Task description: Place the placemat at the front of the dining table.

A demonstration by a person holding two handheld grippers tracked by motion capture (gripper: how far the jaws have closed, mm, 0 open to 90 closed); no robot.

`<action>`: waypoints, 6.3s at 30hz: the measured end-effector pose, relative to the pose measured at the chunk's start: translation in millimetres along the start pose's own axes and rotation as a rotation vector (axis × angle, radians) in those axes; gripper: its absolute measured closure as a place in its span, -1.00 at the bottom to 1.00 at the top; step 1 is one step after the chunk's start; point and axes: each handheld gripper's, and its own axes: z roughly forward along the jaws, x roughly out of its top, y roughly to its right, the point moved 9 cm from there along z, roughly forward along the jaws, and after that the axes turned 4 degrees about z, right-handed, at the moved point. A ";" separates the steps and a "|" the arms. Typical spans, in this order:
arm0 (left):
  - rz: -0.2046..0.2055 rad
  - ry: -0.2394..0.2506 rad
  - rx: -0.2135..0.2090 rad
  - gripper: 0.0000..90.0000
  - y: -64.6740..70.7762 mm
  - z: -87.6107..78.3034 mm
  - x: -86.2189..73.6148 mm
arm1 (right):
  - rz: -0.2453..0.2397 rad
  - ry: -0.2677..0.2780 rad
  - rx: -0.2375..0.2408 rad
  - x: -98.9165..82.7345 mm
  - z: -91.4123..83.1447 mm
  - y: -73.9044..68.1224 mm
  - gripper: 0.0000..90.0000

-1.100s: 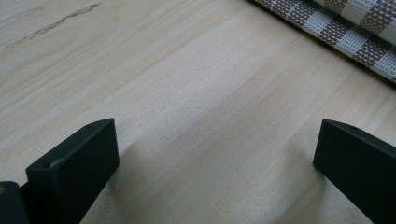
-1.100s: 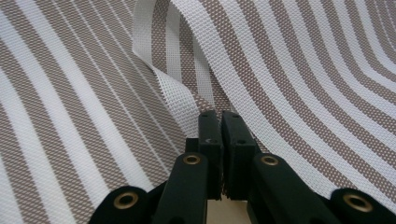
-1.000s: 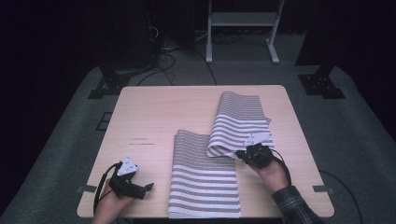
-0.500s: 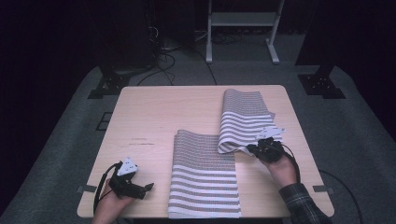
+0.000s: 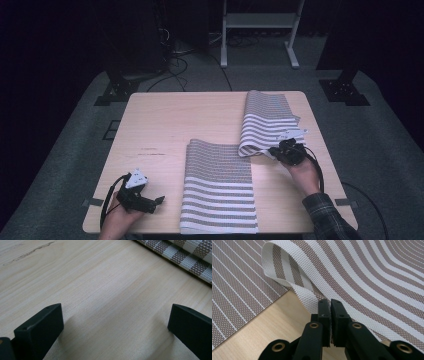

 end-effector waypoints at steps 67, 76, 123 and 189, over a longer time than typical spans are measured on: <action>-0.001 0.001 0.000 -1.00 0.5 -0.2 -0.2 | 0.344 -0.055 -0.276 -49.1 -9.2 169.4 0.25; 0.000 0.001 0.001 -1.00 0.5 -0.2 -0.2 | 0.266 -0.069 -0.258 -44.9 -5.5 154.5 0.91; -0.003 0.001 0.003 -1.00 0.3 -0.1 -0.1 | 0.307 0.130 -0.154 7.2 -45.1 132.1 0.97; -0.005 0.002 0.006 -1.00 0.0 0.3 0.3 | 0.058 0.172 0.101 136.3 30.7 -26.2 0.97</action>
